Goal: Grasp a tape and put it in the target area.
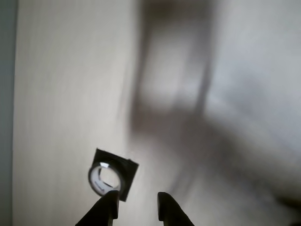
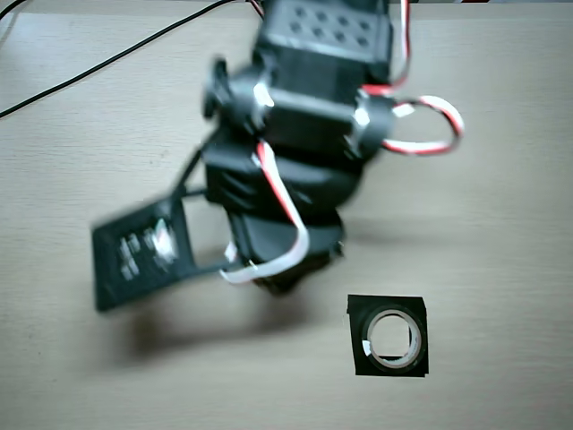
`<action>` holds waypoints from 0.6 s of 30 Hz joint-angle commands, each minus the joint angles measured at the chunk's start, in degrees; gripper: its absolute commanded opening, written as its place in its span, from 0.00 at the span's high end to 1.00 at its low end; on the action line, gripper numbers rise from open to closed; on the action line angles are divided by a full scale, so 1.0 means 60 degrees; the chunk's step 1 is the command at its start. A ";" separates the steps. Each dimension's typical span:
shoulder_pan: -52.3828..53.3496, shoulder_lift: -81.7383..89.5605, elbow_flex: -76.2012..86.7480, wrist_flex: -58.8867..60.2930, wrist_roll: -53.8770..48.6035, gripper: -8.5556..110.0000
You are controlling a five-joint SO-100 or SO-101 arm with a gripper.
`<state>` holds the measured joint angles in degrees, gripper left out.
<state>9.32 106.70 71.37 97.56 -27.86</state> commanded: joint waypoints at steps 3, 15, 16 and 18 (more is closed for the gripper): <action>0.0103 0.0659 0.0571 -0.0029 -0.0088 0.85; 0.0117 0.1128 0.1479 -0.0352 -0.0205 0.85; 0.0117 0.1157 0.1538 -0.0366 -0.0205 0.85; 0.0103 0.1216 0.1626 -0.0381 -0.0293 0.85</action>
